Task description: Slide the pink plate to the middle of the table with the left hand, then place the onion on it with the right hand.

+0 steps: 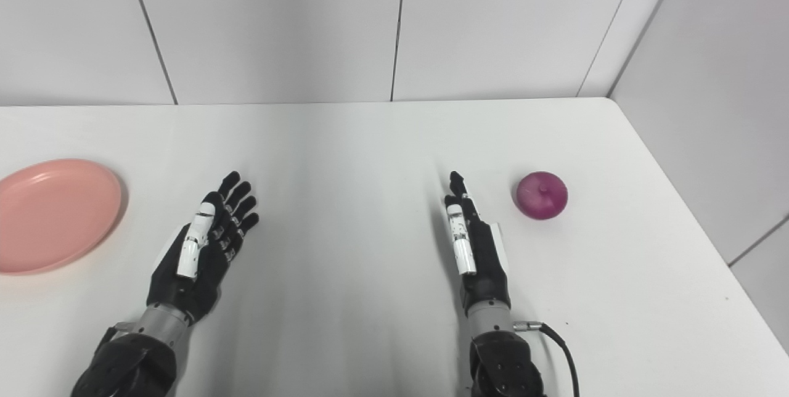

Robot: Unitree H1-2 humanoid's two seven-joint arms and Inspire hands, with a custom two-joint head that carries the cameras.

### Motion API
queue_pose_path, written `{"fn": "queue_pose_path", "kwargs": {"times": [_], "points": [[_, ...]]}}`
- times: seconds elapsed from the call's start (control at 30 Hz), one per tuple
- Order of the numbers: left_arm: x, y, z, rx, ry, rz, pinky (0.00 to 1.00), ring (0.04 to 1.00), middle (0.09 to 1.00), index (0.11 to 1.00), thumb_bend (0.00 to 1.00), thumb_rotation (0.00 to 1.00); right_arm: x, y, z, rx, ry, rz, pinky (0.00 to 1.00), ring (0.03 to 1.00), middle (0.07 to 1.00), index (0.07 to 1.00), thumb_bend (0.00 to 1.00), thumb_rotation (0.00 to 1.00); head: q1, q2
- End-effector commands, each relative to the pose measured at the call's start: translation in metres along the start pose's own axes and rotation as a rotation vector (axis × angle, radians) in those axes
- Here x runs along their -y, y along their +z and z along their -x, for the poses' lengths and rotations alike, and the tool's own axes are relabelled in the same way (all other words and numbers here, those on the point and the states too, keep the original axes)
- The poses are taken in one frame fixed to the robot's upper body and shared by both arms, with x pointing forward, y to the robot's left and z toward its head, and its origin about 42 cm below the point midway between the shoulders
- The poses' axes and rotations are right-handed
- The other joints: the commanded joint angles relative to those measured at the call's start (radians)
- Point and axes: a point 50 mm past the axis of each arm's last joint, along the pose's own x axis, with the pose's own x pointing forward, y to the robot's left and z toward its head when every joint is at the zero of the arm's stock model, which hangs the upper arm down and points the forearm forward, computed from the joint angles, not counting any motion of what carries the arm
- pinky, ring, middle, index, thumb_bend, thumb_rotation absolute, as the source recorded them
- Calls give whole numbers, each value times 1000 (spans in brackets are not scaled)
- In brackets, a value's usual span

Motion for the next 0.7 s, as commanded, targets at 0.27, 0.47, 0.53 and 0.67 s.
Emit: {"fn": "queue_pose_path", "kwargs": {"times": [0.27,0.47,0.53,0.67], "points": [[7,-3,-6,-12,-7,19,1000,1000,1000,1000,430,1000,5,11,-2,57,-2,-10,992,964,984,990,162,1000,91,-13],[26,-9,-11,-18,-4,27,1000,1000,1000,1000,437,1000,19,10,-1,75,1,-8,997,975,992,992,141,1000,251,-42],[32,-10,-14,-19,-5,30,1000,1000,1000,1000,439,1000,24,10,-2,86,14,-16,999,991,998,997,120,1000,300,-56],[44,-13,-19,-27,0,38,1000,1000,1000,1000,432,1000,31,8,-3,98,28,-35,1000,999,1000,1000,80,1000,396,-86]]}}
